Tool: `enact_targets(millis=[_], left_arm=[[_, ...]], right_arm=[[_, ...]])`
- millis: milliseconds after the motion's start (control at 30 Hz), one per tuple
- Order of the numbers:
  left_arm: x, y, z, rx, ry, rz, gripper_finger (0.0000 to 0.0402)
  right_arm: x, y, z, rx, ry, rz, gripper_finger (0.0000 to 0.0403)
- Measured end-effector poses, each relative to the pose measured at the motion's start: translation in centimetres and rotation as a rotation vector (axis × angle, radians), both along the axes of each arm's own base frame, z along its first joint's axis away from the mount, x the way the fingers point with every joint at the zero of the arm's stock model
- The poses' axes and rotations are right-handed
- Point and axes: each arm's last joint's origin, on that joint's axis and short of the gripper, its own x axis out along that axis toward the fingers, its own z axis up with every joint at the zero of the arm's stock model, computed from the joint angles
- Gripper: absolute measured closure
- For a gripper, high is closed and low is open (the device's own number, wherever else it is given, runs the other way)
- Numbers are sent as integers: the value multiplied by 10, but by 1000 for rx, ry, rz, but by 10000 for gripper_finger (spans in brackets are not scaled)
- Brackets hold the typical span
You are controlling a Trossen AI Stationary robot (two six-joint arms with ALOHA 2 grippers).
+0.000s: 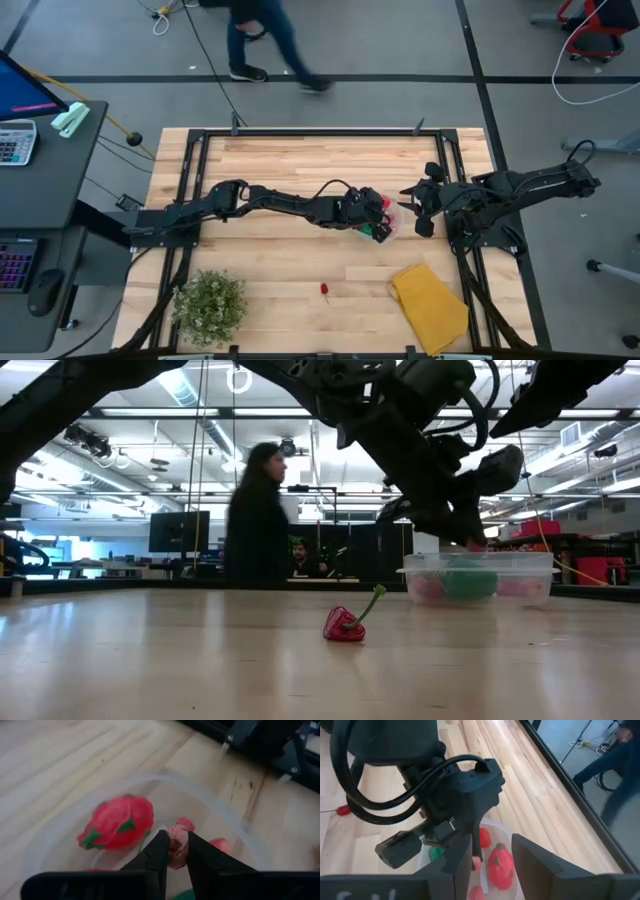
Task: Pick and placing Produce into tupperware
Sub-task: Put the pink peach into the transparent container, then put the red cherry into the transparent container
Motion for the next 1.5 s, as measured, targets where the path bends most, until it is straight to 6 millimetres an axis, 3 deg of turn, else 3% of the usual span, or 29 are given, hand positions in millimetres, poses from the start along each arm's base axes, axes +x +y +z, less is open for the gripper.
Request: enact_targets(millis=[233, 600, 867, 1033, 1167, 1333, 1500], left_arm=[[1, -11, -8, 43, 34, -61, 329], [0, -15, -7, 36, 34, -63, 227], [0, -33, 30, -74, 57, -198, 231], [-14, -63, 55, -151, 222, -264, 259], [-40, -94, 59, -225, 446, -225, 278], [-71, -138, 52, -323, 615, -105, 278], [-87, -183, 39, -371, 675, -151, 246]], right_arm=[[1, 0, -1, -3, 7, 1, 257], [3, 1, -3, -8, 19, 2, 257], [3, 1, -3, -10, 24, 3, 257], [1, 0, -5, -11, 54, -1, 257], [-1, 0, -7, 3, 70, -16, 257], [-1, 0, -7, 20, 65, -30, 257], [-1, 0, -7, 26, 62, -35, 257]])
